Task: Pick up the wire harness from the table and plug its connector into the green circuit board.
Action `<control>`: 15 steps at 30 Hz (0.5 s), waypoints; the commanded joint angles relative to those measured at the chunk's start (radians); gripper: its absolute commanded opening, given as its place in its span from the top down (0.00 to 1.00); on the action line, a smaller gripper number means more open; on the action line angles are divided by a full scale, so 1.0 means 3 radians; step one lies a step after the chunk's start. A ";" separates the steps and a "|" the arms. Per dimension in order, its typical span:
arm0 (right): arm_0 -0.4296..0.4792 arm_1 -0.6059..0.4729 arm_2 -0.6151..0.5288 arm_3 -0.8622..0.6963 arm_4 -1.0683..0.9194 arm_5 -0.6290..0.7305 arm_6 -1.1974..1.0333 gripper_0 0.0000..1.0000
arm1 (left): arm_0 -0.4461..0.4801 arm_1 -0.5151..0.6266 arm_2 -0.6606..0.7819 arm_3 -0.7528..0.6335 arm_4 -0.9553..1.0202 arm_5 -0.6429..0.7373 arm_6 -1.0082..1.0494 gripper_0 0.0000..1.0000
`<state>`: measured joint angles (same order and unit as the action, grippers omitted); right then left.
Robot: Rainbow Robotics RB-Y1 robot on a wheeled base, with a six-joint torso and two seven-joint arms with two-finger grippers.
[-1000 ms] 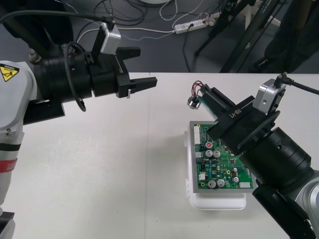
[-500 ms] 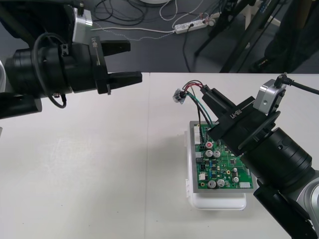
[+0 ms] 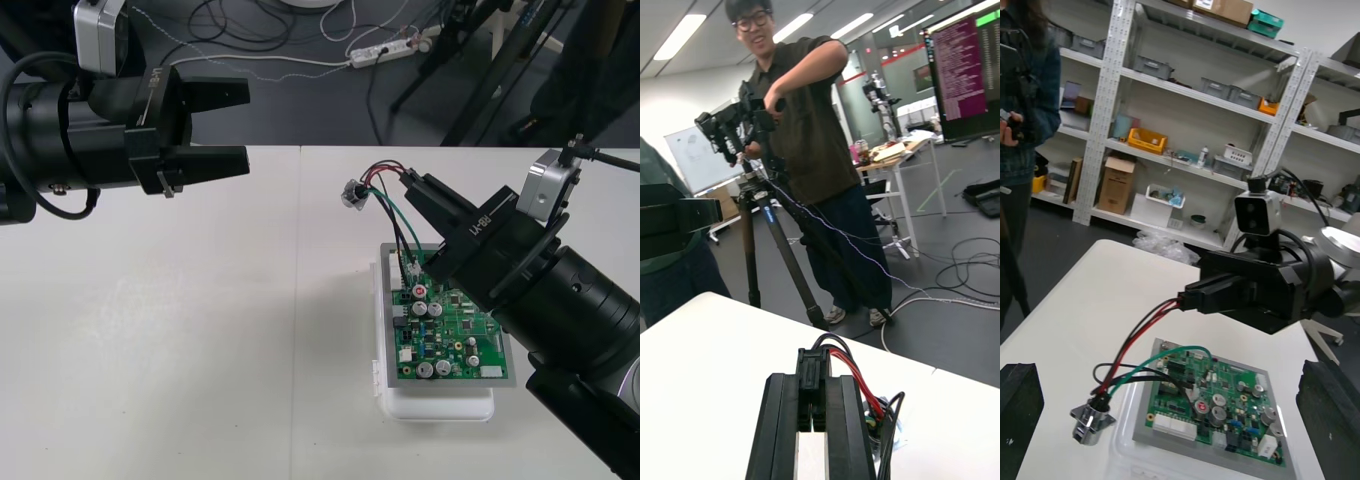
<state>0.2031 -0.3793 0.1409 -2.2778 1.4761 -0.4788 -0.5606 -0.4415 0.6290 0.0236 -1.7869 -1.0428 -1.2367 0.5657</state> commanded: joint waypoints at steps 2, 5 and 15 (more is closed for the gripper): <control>-0.0268 -0.0305 0.0032 -0.0123 -0.0104 -0.0076 -0.0233 1.00 | -0.0083 -0.0010 0.0018 -0.0128 0.0081 -0.0352 0.0001 0.00; -0.0355 -0.0413 0.0032 -0.0123 -0.0124 -0.0096 -0.0274 1.00 | -0.0093 -0.0113 -0.0063 -0.0128 0.0081 -0.0398 0.0001 0.00; -0.0636 -0.0597 -0.0270 -0.0134 -0.0124 -0.0710 -0.0703 1.00 | -0.0108 -0.0343 -0.0319 -0.0128 0.0096 -0.0449 -0.0091 0.00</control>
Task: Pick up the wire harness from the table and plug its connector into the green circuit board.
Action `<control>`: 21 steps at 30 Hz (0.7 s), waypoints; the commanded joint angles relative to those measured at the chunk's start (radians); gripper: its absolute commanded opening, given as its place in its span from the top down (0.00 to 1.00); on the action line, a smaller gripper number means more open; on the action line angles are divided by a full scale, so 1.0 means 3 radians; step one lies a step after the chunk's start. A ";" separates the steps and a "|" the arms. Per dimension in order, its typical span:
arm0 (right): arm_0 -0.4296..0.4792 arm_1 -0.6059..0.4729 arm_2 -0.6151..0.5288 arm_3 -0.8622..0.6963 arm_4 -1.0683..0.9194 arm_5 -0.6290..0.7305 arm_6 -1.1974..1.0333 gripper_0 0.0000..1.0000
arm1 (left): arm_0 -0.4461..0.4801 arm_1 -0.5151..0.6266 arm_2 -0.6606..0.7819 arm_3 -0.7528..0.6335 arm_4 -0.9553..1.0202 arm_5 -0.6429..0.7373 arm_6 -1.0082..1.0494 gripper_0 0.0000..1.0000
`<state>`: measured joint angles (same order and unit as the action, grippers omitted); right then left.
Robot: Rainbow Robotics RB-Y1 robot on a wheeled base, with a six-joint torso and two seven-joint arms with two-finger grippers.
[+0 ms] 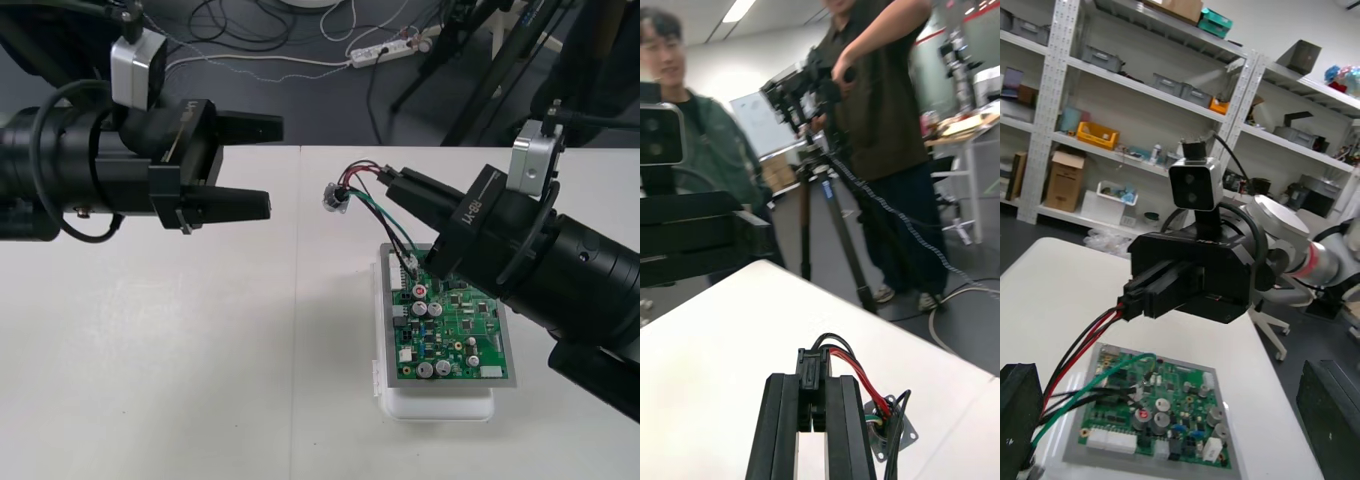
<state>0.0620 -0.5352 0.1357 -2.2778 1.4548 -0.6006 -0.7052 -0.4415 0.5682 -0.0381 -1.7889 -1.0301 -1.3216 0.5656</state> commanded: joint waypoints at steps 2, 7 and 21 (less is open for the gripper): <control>-0.0197 -0.0052 -0.0376 -0.0149 -0.0058 -0.0509 -0.0278 1.00 | -0.0118 -0.0186 -0.0123 -0.0122 0.0059 -0.0166 -0.0121 0.00; -0.0273 0.0030 -0.0754 -0.0175 -0.0288 -0.1102 -0.0359 1.00 | -0.0134 -0.0299 -0.0129 -0.0122 -0.0033 -0.0166 -0.0372 0.00; -0.0396 0.0260 -0.0908 -0.0190 -0.0626 -0.1444 -0.0349 1.00 | -0.0134 -0.0381 -0.0175 -0.0117 -0.0048 -0.0161 -0.0540 0.00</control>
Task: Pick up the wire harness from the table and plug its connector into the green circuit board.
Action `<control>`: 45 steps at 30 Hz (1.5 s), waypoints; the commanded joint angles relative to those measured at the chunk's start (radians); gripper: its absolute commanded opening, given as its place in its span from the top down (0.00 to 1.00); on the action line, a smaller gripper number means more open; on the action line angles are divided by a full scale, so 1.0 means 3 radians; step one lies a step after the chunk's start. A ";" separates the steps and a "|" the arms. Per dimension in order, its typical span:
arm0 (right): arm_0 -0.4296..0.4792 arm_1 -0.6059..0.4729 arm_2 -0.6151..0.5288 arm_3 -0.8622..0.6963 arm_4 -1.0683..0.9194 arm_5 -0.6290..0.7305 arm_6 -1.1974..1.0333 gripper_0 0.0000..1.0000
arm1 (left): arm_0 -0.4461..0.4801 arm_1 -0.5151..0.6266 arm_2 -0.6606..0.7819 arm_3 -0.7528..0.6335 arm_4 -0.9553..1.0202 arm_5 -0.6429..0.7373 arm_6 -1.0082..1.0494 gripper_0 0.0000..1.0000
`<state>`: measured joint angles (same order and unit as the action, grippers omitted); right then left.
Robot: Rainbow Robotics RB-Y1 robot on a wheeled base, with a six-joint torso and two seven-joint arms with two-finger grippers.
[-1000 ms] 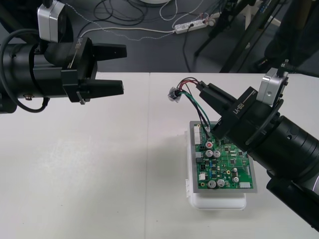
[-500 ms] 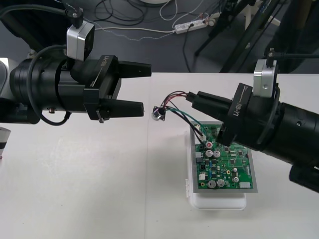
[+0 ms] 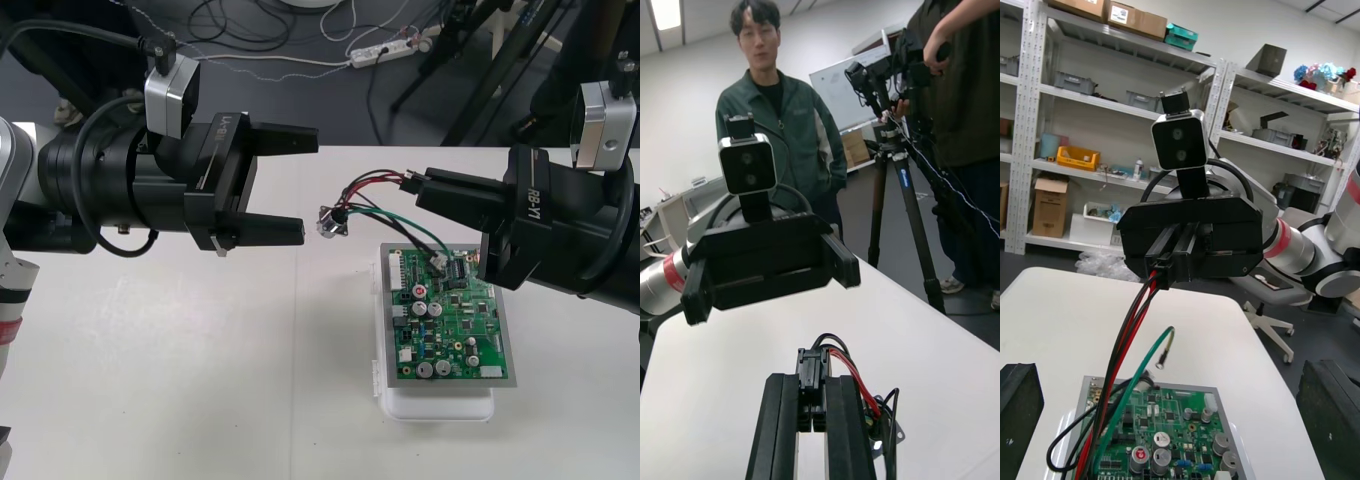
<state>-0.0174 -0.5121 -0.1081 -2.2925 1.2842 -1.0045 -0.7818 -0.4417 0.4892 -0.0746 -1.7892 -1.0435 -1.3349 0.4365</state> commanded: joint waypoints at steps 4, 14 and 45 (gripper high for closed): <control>-0.0182 0.0306 -0.0166 -0.0141 -0.0037 -0.0303 -0.0079 1.00 | -0.0133 -0.0153 -0.0053 -0.0116 -0.0009 -0.0111 -0.0125 0.00; -0.0310 0.0429 -0.0274 -0.0141 -0.0047 -0.0814 -0.0099 1.00 | -0.0159 -0.0173 -0.0130 -0.0116 0.0078 -0.0096 -0.0110 0.00; -0.0658 0.0526 -0.0166 0.0089 -0.0052 -0.0993 -0.0135 1.00 | -0.0292 -0.0271 -0.0395 -0.0116 0.0201 0.0144 -0.0187 0.16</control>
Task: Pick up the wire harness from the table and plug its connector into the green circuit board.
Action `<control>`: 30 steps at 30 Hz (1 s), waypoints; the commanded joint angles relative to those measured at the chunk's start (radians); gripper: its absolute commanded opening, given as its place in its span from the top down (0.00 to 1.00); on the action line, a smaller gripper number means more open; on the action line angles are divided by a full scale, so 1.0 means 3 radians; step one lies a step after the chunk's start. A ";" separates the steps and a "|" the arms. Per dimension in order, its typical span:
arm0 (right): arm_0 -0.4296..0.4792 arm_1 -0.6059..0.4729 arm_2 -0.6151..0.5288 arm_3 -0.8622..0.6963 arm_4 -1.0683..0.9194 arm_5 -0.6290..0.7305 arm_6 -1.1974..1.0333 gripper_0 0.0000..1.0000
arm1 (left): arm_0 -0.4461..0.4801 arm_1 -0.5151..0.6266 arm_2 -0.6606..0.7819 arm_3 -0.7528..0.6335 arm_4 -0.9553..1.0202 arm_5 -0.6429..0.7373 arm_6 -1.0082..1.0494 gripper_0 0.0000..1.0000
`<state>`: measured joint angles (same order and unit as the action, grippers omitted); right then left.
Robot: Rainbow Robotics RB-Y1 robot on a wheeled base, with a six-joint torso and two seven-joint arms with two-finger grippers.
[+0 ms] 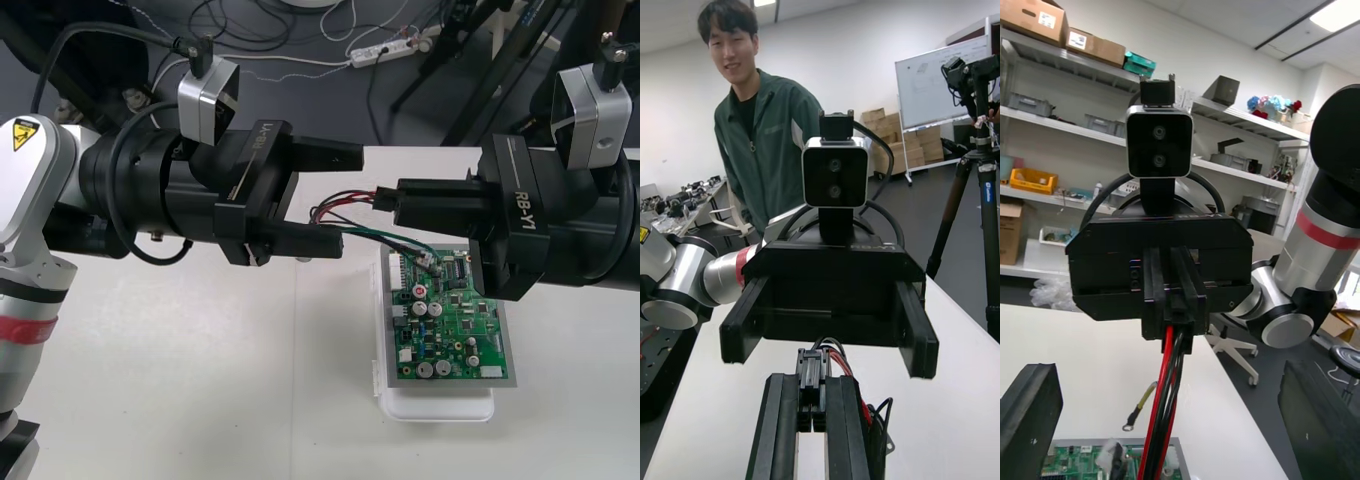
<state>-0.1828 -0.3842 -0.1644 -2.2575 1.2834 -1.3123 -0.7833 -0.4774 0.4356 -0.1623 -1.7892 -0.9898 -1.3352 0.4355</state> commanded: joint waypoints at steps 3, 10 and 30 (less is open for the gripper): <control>-0.0106 0.0125 0.0021 -0.0022 -0.0034 0.0038 -0.0119 1.00 | -0.0203 -0.0112 -0.0103 -0.0121 -0.0034 0.0156 -0.0194 0.16; -0.0111 0.0151 0.0021 -0.0022 -0.0024 0.0059 -0.0119 1.00 | -0.0254 -0.0112 -0.0113 -0.0116 -0.0055 0.0207 -0.0209 0.18; -0.0106 0.0151 0.0021 -0.0022 -0.0003 0.0120 -0.0119 1.00 | -0.0336 0.0046 -0.0093 -0.0121 -0.0009 0.0237 -0.0301 0.20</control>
<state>-0.1860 -0.3540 -0.1644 -2.2537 1.2838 -1.2923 -0.7833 -0.5248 0.4250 -0.1774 -1.7892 -1.0012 -1.3102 0.4254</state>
